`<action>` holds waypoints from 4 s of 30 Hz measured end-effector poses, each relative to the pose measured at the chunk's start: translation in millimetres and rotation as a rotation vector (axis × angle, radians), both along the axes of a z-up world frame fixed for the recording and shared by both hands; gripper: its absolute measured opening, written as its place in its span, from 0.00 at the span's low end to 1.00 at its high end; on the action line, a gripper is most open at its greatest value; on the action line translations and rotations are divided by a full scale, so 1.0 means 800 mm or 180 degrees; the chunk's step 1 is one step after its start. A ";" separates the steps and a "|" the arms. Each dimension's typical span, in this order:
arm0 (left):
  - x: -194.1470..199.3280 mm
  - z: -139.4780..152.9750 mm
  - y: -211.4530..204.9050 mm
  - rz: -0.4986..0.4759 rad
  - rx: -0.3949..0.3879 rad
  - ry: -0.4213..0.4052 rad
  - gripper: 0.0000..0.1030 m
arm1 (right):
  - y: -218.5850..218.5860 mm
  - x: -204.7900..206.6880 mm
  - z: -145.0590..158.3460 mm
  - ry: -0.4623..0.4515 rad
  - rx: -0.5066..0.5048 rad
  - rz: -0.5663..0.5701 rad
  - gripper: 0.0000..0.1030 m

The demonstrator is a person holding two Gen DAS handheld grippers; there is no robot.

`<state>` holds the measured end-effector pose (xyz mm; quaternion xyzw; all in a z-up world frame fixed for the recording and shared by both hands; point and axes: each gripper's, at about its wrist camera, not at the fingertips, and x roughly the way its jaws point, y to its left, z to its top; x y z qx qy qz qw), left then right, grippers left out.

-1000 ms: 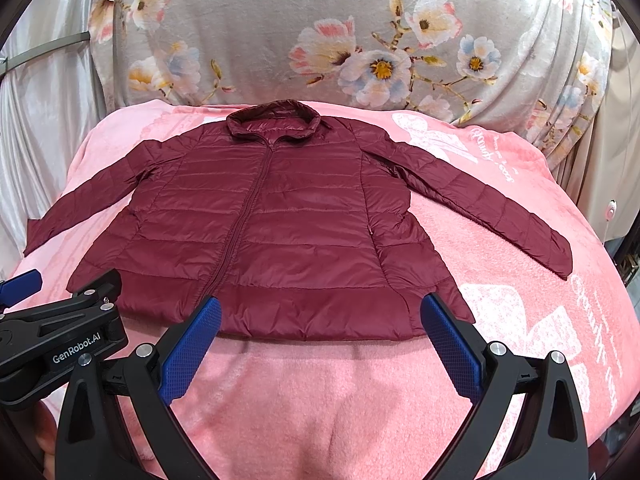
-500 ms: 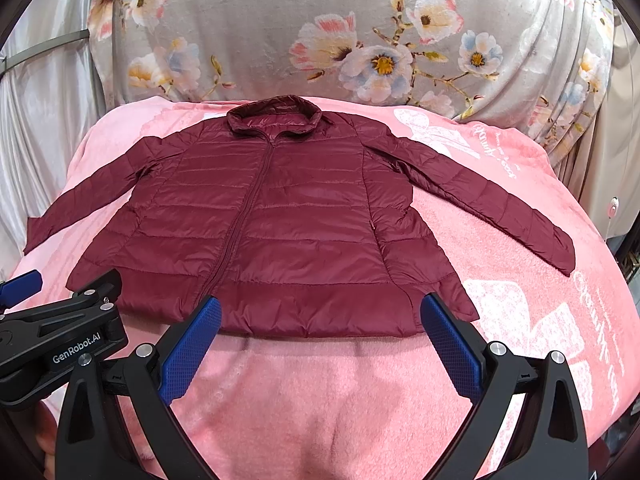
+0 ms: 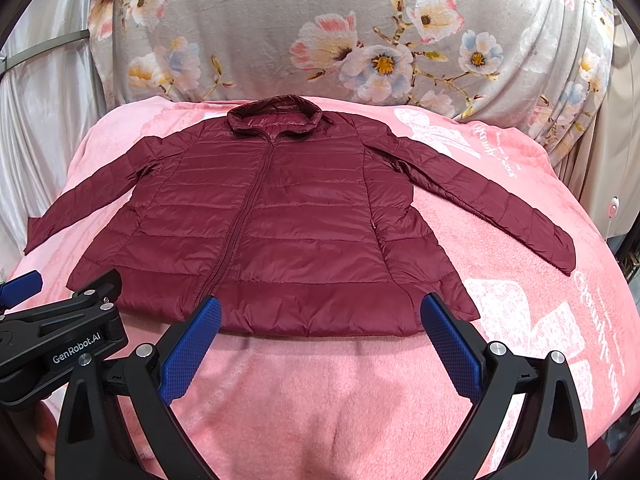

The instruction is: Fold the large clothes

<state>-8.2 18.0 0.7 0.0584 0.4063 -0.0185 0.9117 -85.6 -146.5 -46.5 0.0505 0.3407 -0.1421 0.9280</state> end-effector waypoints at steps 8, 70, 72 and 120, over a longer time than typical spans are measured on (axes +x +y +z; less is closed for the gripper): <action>0.000 -0.001 0.000 0.0000 0.0005 0.0003 0.94 | -0.001 0.002 -0.003 0.0002 0.0002 0.0000 0.95; 0.232 -0.070 0.030 0.0502 -0.0223 0.0319 0.95 | -0.310 0.275 0.099 -0.1110 0.0992 -0.0063 0.06; 0.234 -0.070 0.036 0.0545 -0.0224 0.0315 0.95 | -0.244 0.313 0.104 -0.1000 0.1002 0.0469 0.06; 0.423 -0.102 0.013 0.0546 -0.0780 0.0312 0.00 | -0.329 0.312 -0.051 -0.0744 0.1934 -0.0578 0.02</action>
